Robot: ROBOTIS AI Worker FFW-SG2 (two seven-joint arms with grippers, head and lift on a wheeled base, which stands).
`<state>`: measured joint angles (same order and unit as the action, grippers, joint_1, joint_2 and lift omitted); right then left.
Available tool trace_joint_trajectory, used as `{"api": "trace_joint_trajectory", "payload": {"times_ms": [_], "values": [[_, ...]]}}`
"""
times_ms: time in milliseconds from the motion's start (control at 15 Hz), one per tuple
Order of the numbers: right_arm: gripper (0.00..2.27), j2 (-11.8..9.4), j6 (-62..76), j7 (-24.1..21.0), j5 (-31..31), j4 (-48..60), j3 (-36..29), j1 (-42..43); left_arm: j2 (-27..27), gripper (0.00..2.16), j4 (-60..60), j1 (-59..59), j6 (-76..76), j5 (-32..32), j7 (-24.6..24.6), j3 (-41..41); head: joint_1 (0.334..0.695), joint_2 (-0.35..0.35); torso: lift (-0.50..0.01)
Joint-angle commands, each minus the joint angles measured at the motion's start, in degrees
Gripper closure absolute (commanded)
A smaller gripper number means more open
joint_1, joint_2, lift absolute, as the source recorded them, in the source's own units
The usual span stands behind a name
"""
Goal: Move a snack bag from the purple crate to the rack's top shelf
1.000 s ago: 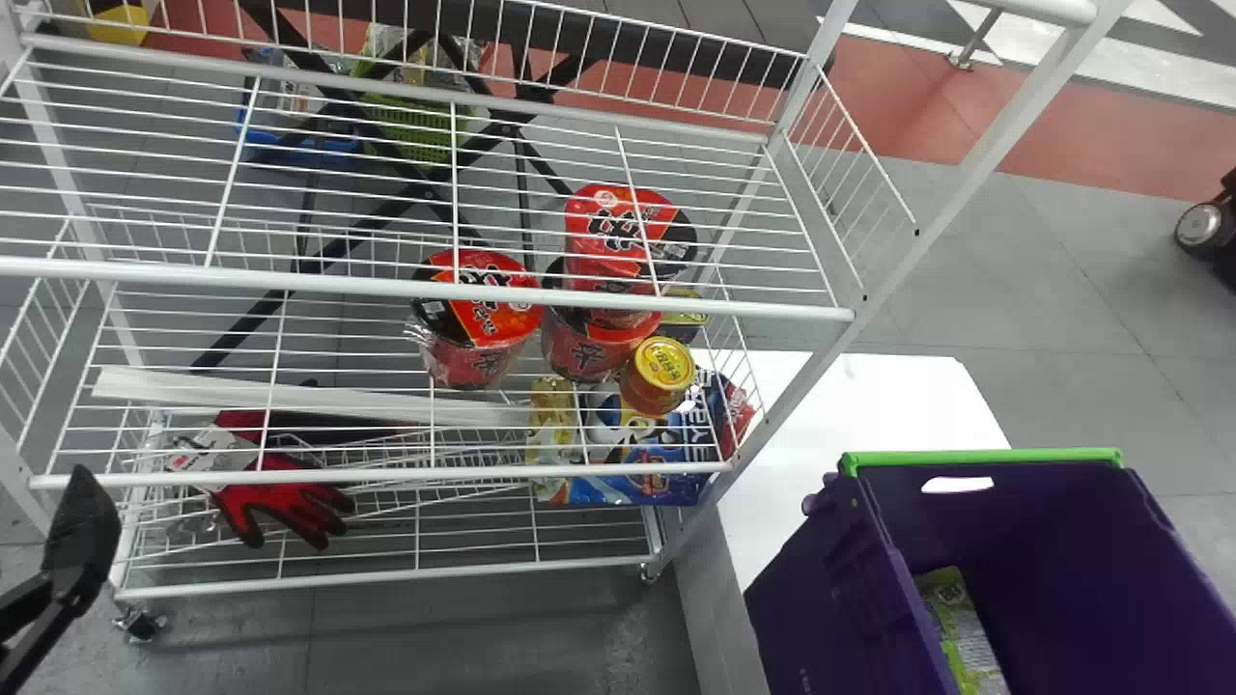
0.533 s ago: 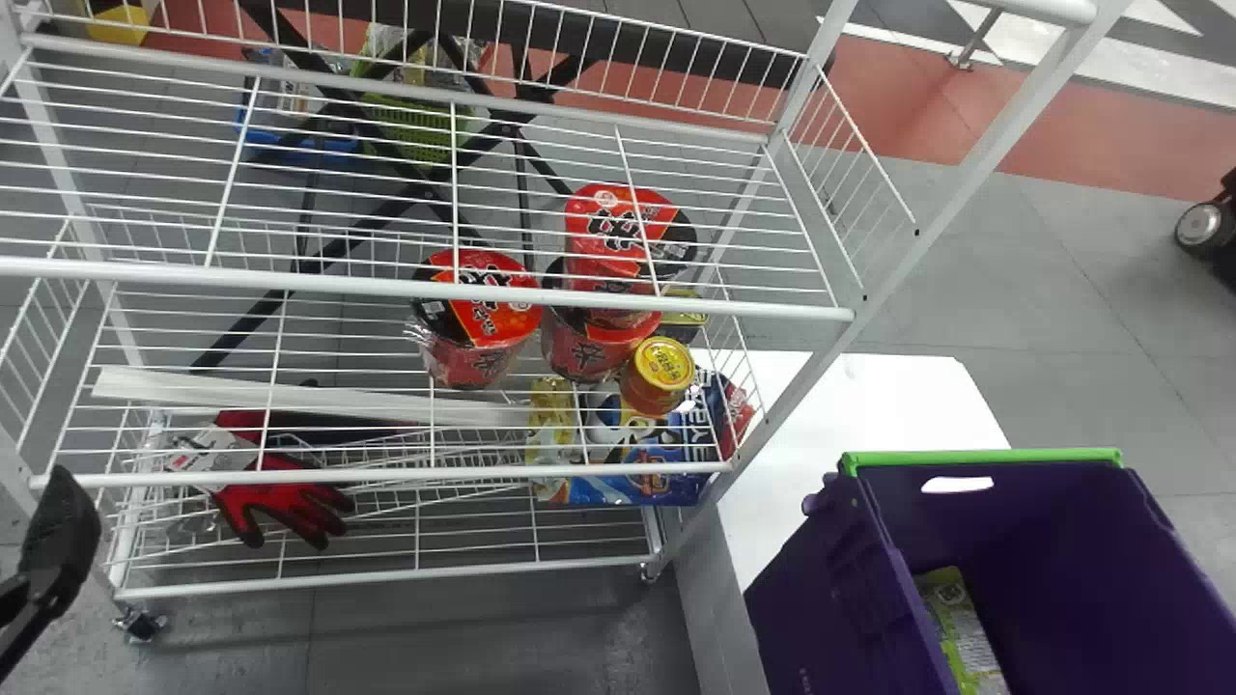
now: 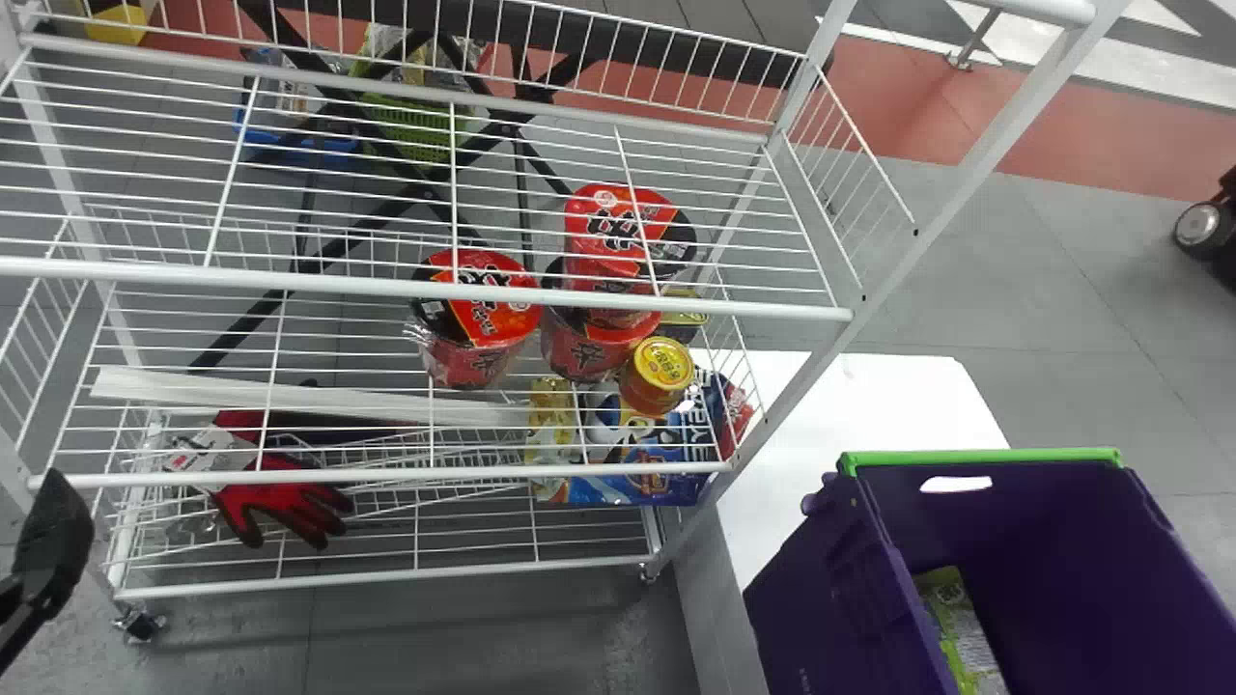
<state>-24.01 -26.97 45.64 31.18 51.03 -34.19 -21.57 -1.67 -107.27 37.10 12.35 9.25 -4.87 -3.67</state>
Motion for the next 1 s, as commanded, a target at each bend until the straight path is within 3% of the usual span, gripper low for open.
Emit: {"api": "trace_joint_trajectory", "payload": {"times_ms": [0, 133, 933], "values": [[1.89, -0.07, 0.47, 0.85, -0.15, 0.30, -0.61, 0.04, 0.09, 0.13, 0.05, -0.01, -0.18, -0.02, 0.03, -0.02, 0.695, -0.350, -0.451], [2.11, 0.02, 2.05, 1.73, -0.59, 1.88, -2.37, -1.10, 0.26, 0.13, -0.04, 0.08, -0.36, -0.02, 0.03, -0.02, 0.695, -0.350, -0.451], [2.11, -0.34, -1.82, 5.95, -0.59, 6.54, -3.95, -3.57, 0.61, 0.13, -0.39, 0.08, -0.71, -0.02, 0.39, 0.42, 0.695, -0.350, -0.451]]}}
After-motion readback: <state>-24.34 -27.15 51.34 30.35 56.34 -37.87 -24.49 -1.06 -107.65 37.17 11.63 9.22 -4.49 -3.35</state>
